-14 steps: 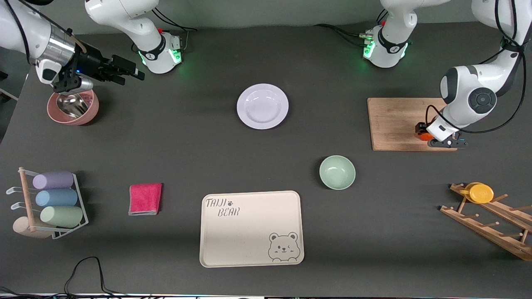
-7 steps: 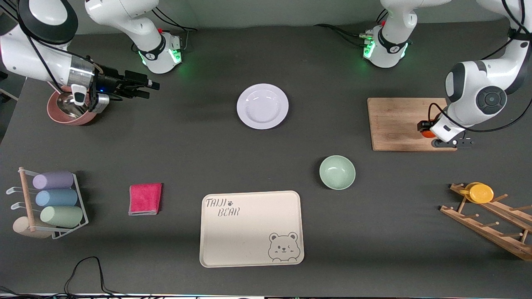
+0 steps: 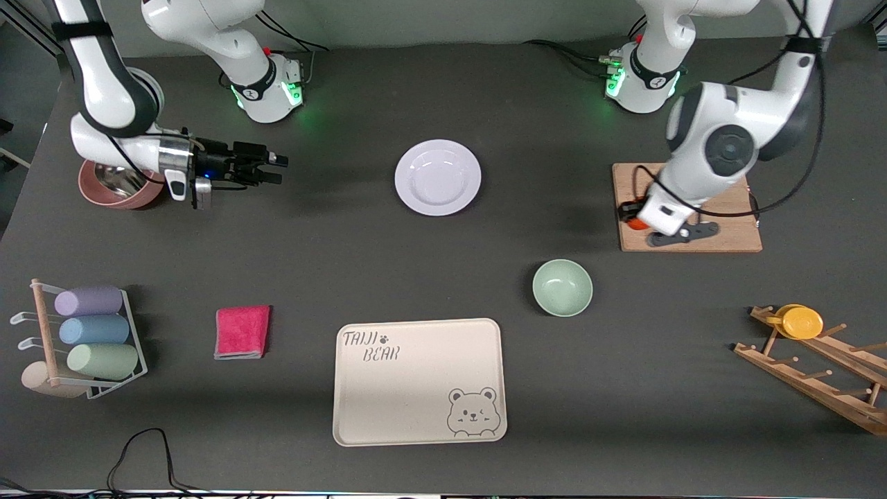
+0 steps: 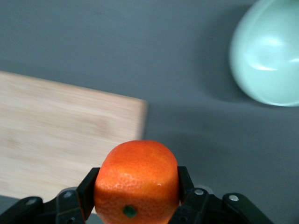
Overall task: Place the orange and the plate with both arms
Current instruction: 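Carry the orange onto the white plate with the left gripper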
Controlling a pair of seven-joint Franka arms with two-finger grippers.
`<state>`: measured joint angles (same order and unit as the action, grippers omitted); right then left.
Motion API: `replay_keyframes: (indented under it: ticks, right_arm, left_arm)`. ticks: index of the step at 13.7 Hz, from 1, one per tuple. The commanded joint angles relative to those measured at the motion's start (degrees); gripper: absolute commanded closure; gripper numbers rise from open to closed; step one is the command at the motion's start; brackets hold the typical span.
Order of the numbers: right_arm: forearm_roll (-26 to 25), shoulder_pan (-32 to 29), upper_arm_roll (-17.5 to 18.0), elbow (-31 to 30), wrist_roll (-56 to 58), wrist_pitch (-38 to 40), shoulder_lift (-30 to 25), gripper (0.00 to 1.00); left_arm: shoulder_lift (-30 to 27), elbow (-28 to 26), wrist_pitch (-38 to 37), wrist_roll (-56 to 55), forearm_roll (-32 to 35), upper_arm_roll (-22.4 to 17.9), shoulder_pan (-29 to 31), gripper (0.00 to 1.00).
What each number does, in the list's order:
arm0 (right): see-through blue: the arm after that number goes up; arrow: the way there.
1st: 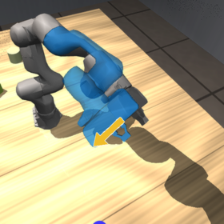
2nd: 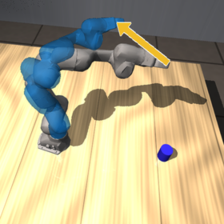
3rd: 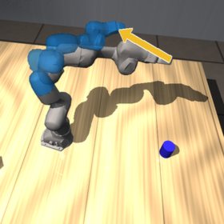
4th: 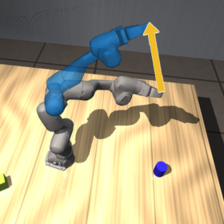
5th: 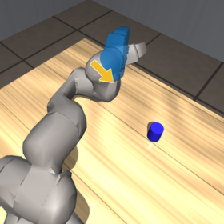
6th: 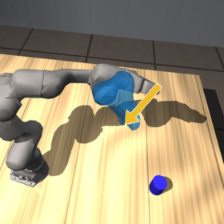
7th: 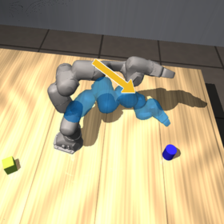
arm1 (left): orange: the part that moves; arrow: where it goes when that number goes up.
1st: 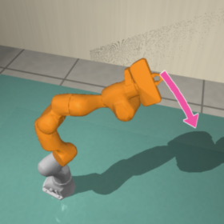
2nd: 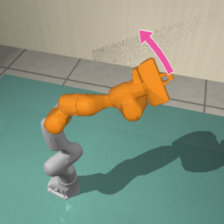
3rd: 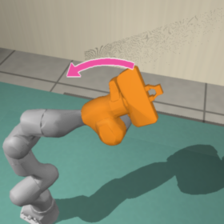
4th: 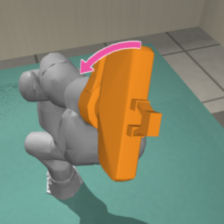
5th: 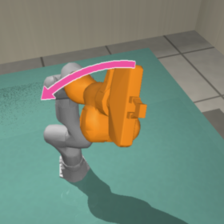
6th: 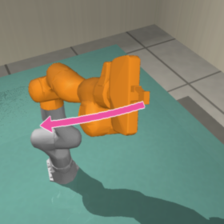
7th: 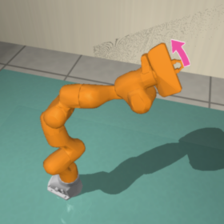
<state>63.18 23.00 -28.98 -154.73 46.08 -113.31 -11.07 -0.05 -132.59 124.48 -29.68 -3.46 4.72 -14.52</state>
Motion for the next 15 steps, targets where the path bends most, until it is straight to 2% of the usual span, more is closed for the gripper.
replay_keyframes:
  ticks: [1, 2, 4, 6, 9, 12, 15]
  right_arm:
    - [9.4, 0.9, -0.6, 0.1, 11.7, 3.3, 9.1, 0.0]
    - [11.7, 0.9, -0.6, 0.1, 15.1, 4.6, 11.7, 0.0]
    - [13.2, 0.9, -0.5, 0.2, 19.0, 4.9, 14.6, 0.0]
    - [13.5, 0.9, -0.5, 0.2, 19.7, 5.3, 16.0, 0.0]
    - [16.7, 0.9, -0.5, 0.4, 25.0, 8.0, 20.5, 0.0]
    - [19.3, 1.0, -0.3, 0.4, 28.9, 9.5, 23.9, 0.0]
    - [19.3, 1.0, -0.3, 0.4, 28.9, 9.5, 24.1, 0.0]
  left_arm:
    - [0.3, 4.5, -1.8, -13.0, -2.6, 5.3, -3.8, 0.93]
    - [1.6, 6.2, -1.3, -18.0, -3.4, 7.9, -5.2, 0.93]
    - [5.2, 11.1, -1.0, -28.2, -3.6, 12.7, -8.3, 0.93]
    - [9.7, 15.8, -0.6, -36.6, -3.3, 15.4, -12.6, 0.93]
    - [18.3, 24.1, -0.5, -45.3, -2.7, 15.5, -20.8, 0.93]
    - [27.1, 30.7, -0.2, -50.1, 0.8, 15.5, -24.8, 0.93]
    - [33.3, 31.7, 4.4, -53.2, 4.5, 15.4, -28.0, 0.9]
